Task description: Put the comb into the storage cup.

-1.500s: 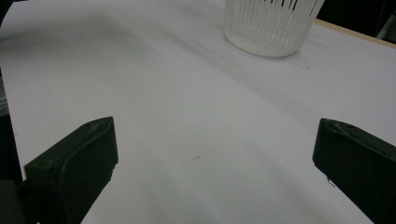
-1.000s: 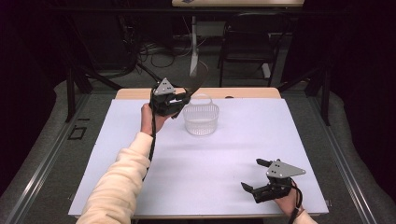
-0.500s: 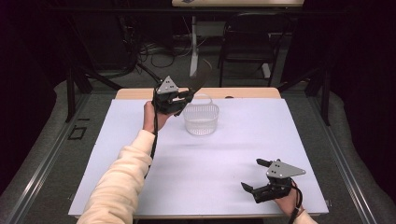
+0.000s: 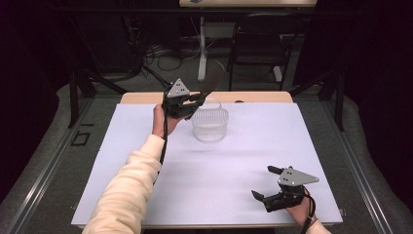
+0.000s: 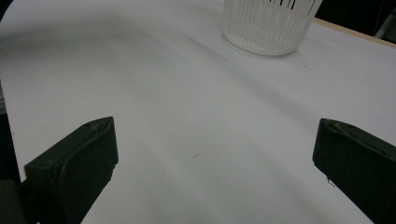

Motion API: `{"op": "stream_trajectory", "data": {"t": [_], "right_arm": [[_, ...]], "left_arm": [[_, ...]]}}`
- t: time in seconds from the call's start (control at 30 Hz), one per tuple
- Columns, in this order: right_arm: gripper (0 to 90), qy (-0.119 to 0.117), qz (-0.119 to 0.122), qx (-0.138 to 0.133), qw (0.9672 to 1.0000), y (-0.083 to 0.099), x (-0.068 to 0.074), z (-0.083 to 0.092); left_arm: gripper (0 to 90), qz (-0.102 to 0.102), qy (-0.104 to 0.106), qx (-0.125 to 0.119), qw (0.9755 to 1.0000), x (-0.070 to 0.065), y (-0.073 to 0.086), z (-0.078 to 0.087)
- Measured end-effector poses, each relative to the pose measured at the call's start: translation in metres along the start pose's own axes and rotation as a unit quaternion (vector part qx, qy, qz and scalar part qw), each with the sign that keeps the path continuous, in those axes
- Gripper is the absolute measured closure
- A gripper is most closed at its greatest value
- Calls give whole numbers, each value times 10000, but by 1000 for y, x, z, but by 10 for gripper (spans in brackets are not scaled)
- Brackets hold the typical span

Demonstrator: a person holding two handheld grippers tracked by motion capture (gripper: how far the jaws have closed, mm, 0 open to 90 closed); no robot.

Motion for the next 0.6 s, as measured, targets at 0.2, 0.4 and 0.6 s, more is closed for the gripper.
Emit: {"op": "stream_trajectory", "data": {"t": [0.2, 0.4, 0.6], "right_arm": [[0, 9, -9, -3, 10000, 0, 0, 0], [0, 18, 14, -15, 10000, 0, 0, 1], [0, 13, 10, -15, 10000, 0, 0, 0]], "left_arm": [[723, -6, -13, -95, 10000, -1, -4, -1], [723, 5, -1, -150, 9999, -4, -4, -5], [723, -20, 13, -197, 9998, -6, -4, -10]]}}
Point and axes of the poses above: each handheld gripper's, and its own axes: z roughly backward along the jaws, y roughly out of its underside, x roughly to its left, the point moved 6 cm from there along -z, roughly forward along the jaws, and after that the axes turned 4 degrees about -y, right-handed, at the moved point
